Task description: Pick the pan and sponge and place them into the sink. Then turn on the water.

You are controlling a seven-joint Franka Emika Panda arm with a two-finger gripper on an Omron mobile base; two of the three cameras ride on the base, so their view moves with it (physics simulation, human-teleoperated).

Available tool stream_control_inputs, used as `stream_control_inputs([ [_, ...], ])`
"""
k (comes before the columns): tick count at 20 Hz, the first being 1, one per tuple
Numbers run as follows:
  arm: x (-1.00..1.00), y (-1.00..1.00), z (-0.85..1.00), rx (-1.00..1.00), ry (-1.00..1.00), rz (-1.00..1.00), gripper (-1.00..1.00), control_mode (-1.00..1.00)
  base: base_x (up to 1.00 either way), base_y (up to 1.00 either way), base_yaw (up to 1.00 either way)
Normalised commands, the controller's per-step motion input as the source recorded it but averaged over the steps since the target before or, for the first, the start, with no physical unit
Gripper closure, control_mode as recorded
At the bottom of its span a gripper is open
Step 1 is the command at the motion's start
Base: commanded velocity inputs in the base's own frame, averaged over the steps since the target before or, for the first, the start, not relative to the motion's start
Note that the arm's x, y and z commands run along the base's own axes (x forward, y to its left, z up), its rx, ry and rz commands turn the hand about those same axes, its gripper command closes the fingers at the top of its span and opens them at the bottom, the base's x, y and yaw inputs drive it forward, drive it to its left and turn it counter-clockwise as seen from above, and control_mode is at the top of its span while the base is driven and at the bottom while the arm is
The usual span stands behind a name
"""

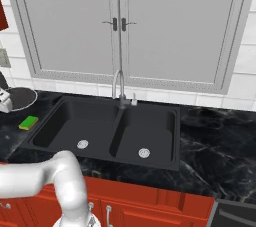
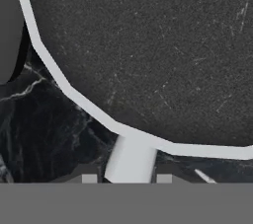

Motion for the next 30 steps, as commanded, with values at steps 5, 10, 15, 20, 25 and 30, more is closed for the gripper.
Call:
stream_control_inputs([
  [5, -0.38, -0.35, 0.02, 0.14, -0.02, -0.05, 1.0, -1.0, 0.0, 0.0, 0.0],
  [10, -0.43, -0.3, 0.2, 0.1, -0.04, -0.05, 1.0, -1.0, 0.0, 0.0, 0.0],
  [15, -0.35, -0.3, 0.29, 0.1, -0.02, -0.05, 1.0, -1.0, 0.0, 0.0, 0.0],
  [20, -0.21, -0.37, 0.31, 0.09, 0.0, -0.04, 1.0, -1.0, 0.0, 0.0, 0.0],
  [25, -0.05, -0.4, 0.26, 0.07, 0.0, -0.05, 1.0, -1.0, 0.0, 0.0, 0.0],
  [30, 0.0, -0.38, 0.24, 0.03, 0.0, -0.07, 1.0, -1.0, 0.0, 0.0, 0.0],
])
